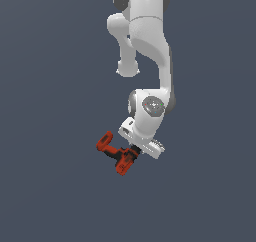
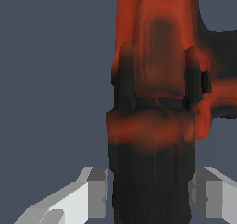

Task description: Pick up the object and move it to a goal position.

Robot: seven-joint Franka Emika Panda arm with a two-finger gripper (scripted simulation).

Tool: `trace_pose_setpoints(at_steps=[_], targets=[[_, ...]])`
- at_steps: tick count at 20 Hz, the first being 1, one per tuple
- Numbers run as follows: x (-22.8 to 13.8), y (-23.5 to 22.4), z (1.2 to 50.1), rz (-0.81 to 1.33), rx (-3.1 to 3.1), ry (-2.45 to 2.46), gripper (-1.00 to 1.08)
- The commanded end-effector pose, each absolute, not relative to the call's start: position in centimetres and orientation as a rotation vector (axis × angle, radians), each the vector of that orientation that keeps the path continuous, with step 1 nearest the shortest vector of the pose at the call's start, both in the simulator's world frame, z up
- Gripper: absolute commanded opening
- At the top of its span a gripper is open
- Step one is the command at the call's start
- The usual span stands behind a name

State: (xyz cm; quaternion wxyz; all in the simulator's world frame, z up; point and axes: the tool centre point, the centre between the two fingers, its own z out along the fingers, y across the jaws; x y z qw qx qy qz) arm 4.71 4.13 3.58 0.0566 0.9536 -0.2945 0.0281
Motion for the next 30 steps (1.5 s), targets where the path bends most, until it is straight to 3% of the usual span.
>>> trace_pose_setpoints(at_steps=[1, 30], targets=[[3.5, 2.7, 3.9, 0.09, 2.89, -0.9, -1.0], [-13.8, -12.8, 5.7, 0.09, 2.89, -0.9, -1.0]])
